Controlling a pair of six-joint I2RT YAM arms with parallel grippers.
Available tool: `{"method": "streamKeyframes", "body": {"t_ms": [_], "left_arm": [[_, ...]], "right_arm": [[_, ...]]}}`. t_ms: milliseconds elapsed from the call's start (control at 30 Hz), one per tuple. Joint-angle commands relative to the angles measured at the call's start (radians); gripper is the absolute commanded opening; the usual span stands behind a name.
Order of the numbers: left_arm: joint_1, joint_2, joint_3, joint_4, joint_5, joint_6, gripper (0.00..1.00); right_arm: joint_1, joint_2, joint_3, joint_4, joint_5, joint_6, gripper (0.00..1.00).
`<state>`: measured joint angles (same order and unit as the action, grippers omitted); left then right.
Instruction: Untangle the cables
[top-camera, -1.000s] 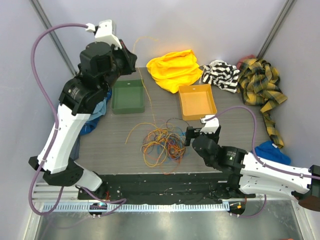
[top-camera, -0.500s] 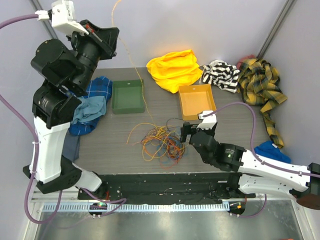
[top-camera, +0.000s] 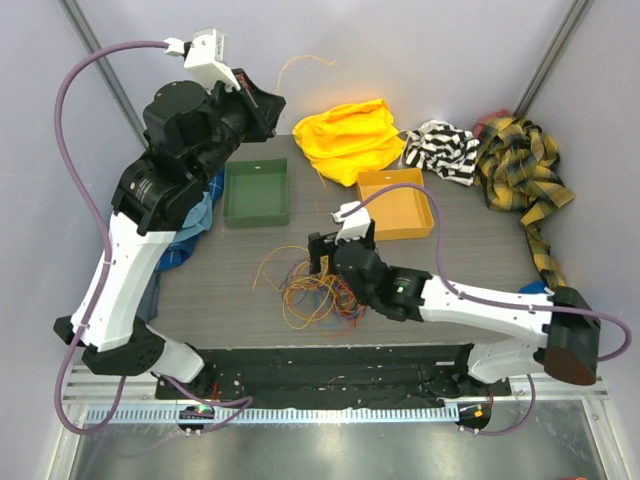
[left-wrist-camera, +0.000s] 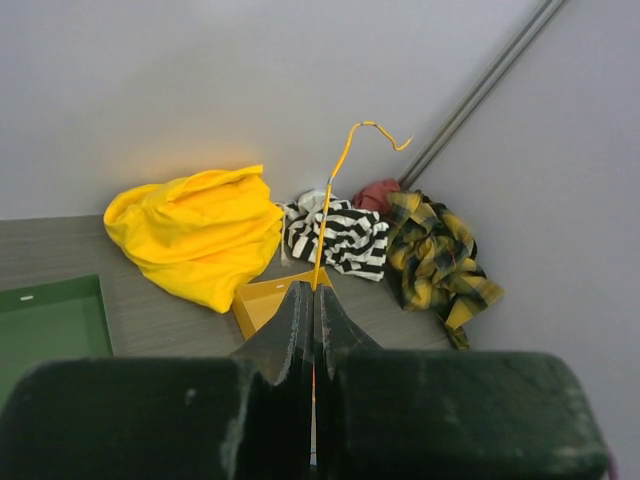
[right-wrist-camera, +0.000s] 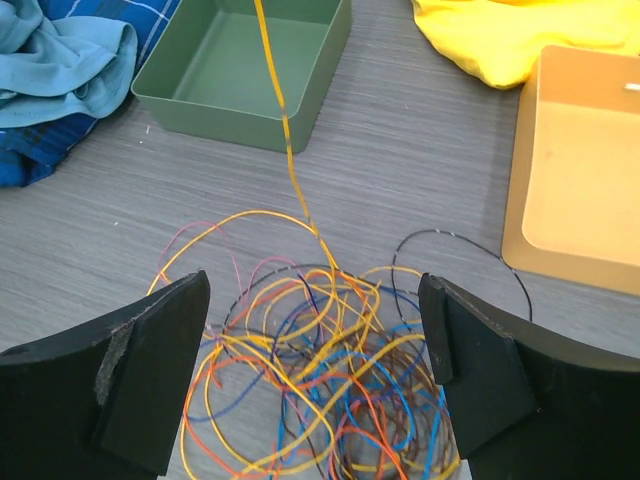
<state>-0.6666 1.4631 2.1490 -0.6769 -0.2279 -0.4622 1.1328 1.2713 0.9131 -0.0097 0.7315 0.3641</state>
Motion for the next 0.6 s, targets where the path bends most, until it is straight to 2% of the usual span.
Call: {"method": "streamKeyframes", "body": {"t_ms": [0, 133, 233, 333, 367, 400, 433, 567], "left_arm": [[-0.004, -0.040, 0.014, 0.014, 0.039, -0.007, 0.00], [-0.004, -0.058, -0.014, 0.013, 0.048, -0.009, 0.00], [-0.004, -0.075, -0.038, 0.011, 0.050, -0.007, 0.00], [-0.004, -0.098, -0.063, 0.010, 0.039, -0.003, 0.00], [-0.004, -0.102, -0.069, 0.011, 0.035, -0.001, 0.00], [-0.004, -0.109, -0.084, 0.011, 0.029, 0.005, 0.00], [-0.004, -0.118, -0.093, 0.011, 0.013, 0.005, 0.00], [-0.004, -0.145, -0.155, 0.023, -0.028, 0.008, 0.00]], "right_arm": [[-0.025, 0.103, 0.098, 0.082, 0.019, -0.045, 0.94], [-0.070, 0.194, 0.128, 0.082, -0.020, -0.002, 0.94], [-0.113, 0.250, 0.147, 0.073, -0.041, 0.029, 0.88], [-0.146, 0.267, 0.155, 0.071, -0.044, 0.041, 0.52], [-0.151, 0.264, 0.155, 0.071, -0.044, 0.039, 0.22], [-0.157, 0.241, 0.158, 0.065, -0.034, 0.039, 0.08], [-0.157, 0.225, 0.159, 0.060, -0.003, 0.039, 0.01], [-0.166, 0.103, 0.179, 0.037, 0.034, 0.010, 0.01]]}}
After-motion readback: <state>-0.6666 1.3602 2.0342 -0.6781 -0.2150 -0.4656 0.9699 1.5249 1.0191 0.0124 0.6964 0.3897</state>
